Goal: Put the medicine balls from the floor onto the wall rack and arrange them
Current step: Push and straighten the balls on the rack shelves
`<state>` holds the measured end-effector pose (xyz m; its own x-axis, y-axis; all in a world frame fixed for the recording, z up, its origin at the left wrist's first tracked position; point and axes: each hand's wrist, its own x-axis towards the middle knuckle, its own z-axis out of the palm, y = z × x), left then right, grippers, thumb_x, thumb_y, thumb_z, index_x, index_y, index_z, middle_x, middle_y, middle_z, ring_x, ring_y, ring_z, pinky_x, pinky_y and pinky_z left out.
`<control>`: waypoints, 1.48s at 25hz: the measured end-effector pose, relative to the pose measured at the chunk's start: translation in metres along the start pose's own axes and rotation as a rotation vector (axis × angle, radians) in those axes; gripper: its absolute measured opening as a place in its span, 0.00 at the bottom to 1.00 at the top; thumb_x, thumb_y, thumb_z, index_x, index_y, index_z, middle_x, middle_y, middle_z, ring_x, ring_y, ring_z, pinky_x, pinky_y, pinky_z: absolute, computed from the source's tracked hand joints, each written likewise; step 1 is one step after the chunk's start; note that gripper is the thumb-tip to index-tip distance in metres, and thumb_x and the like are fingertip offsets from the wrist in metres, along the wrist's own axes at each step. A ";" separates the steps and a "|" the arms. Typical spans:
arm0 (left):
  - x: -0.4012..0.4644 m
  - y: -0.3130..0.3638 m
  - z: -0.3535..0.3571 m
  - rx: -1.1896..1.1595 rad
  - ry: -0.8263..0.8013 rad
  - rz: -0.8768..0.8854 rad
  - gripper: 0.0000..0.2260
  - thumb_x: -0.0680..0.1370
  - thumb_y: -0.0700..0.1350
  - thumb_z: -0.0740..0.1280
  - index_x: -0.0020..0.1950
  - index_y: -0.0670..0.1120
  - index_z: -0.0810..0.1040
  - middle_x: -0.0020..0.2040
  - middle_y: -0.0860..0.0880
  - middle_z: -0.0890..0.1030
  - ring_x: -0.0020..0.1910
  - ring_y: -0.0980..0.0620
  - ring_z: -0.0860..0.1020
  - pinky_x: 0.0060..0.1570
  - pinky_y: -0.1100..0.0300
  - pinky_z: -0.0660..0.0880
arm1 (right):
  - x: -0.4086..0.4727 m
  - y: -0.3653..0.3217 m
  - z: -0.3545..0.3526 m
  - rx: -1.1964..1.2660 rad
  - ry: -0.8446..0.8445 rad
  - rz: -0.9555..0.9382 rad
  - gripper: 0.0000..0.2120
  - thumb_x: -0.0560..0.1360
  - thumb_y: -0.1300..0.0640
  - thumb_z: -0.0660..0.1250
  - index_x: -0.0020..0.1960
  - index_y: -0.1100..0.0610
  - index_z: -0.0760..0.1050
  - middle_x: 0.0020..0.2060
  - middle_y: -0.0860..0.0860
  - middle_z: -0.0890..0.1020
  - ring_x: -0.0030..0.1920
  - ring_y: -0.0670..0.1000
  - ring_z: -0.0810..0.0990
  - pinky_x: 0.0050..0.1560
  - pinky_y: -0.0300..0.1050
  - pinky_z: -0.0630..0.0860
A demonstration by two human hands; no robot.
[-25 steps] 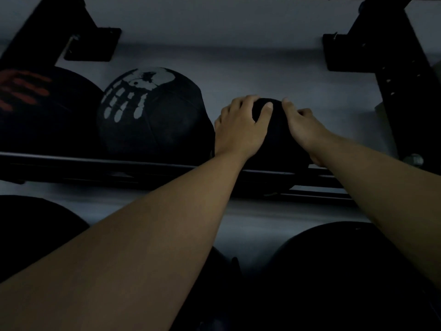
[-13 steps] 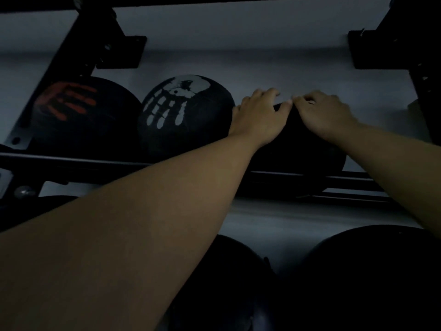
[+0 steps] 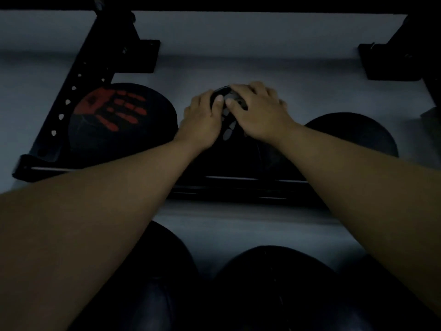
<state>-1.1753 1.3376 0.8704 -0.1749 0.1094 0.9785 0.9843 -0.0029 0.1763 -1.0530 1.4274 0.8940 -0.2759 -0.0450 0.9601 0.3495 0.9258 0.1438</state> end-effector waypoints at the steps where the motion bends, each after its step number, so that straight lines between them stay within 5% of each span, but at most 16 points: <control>1: -0.002 -0.001 0.005 -0.057 0.008 0.021 0.25 0.90 0.54 0.47 0.86 0.46 0.61 0.85 0.40 0.64 0.83 0.40 0.63 0.81 0.48 0.57 | -0.001 0.000 0.002 -0.021 -0.001 0.018 0.28 0.85 0.36 0.50 0.83 0.41 0.58 0.84 0.54 0.58 0.83 0.61 0.54 0.79 0.63 0.51; 7: 0.000 -0.007 0.014 -0.086 0.081 0.042 0.25 0.90 0.55 0.47 0.85 0.46 0.62 0.85 0.41 0.64 0.83 0.40 0.62 0.83 0.45 0.56 | -0.006 0.005 0.000 -0.036 -0.047 0.052 0.28 0.85 0.35 0.48 0.84 0.37 0.54 0.86 0.52 0.52 0.85 0.58 0.48 0.81 0.61 0.45; 11: 0.003 -0.014 -0.012 0.032 0.006 0.076 0.25 0.89 0.57 0.50 0.85 0.50 0.65 0.84 0.43 0.67 0.82 0.40 0.65 0.82 0.45 0.59 | -0.002 -0.012 0.003 -0.019 0.065 0.086 0.25 0.84 0.40 0.54 0.80 0.43 0.64 0.81 0.55 0.64 0.81 0.61 0.59 0.78 0.62 0.54; 14: 0.008 -0.035 -0.052 0.192 0.212 0.120 0.22 0.89 0.52 0.53 0.78 0.46 0.75 0.77 0.41 0.77 0.76 0.39 0.73 0.76 0.49 0.65 | 0.006 -0.044 0.003 -0.010 0.163 0.054 0.24 0.83 0.43 0.57 0.76 0.49 0.70 0.76 0.57 0.70 0.78 0.61 0.65 0.78 0.59 0.58; 18: 0.017 -0.084 -0.121 0.231 0.428 -0.052 0.21 0.88 0.51 0.54 0.77 0.47 0.75 0.78 0.41 0.75 0.76 0.38 0.73 0.75 0.46 0.67 | 0.026 -0.109 0.014 0.027 0.105 -0.022 0.24 0.84 0.43 0.56 0.77 0.50 0.69 0.76 0.57 0.70 0.76 0.60 0.67 0.76 0.56 0.60; 23: 0.014 -0.150 -0.165 0.069 0.383 -0.311 0.25 0.86 0.57 0.57 0.80 0.47 0.71 0.81 0.41 0.70 0.78 0.36 0.69 0.77 0.40 0.64 | 0.059 -0.183 0.049 0.013 -0.020 -0.110 0.26 0.85 0.40 0.53 0.81 0.46 0.63 0.81 0.56 0.63 0.80 0.60 0.62 0.79 0.61 0.58; 27: -0.004 -0.178 -0.153 -0.217 0.221 -0.456 0.39 0.81 0.71 0.57 0.87 0.53 0.57 0.87 0.41 0.59 0.82 0.31 0.62 0.79 0.33 0.61 | 0.077 -0.222 0.088 -0.005 -0.156 -0.023 0.29 0.85 0.36 0.50 0.84 0.42 0.57 0.86 0.56 0.53 0.84 0.62 0.51 0.82 0.65 0.49; 30: -0.008 -0.183 -0.132 -0.301 0.231 -0.399 0.40 0.80 0.74 0.58 0.86 0.55 0.56 0.87 0.43 0.56 0.81 0.31 0.60 0.76 0.30 0.61 | 0.075 -0.218 0.110 0.046 -0.214 0.094 0.29 0.84 0.33 0.46 0.84 0.35 0.51 0.87 0.53 0.48 0.85 0.64 0.46 0.81 0.68 0.45; 37: 0.012 -0.186 -0.119 -0.263 0.215 -0.155 0.33 0.79 0.71 0.61 0.79 0.54 0.67 0.80 0.43 0.66 0.76 0.35 0.65 0.71 0.39 0.67 | 0.053 -0.200 0.123 0.035 -0.027 0.262 0.29 0.84 0.32 0.42 0.84 0.35 0.47 0.86 0.53 0.48 0.83 0.66 0.48 0.79 0.72 0.47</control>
<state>-1.3630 1.2210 0.8626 -0.3494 -0.0824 0.9334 0.9113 -0.2613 0.3181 -1.2478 1.2860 0.8868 -0.2037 0.2073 0.9568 0.3813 0.9170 -0.1175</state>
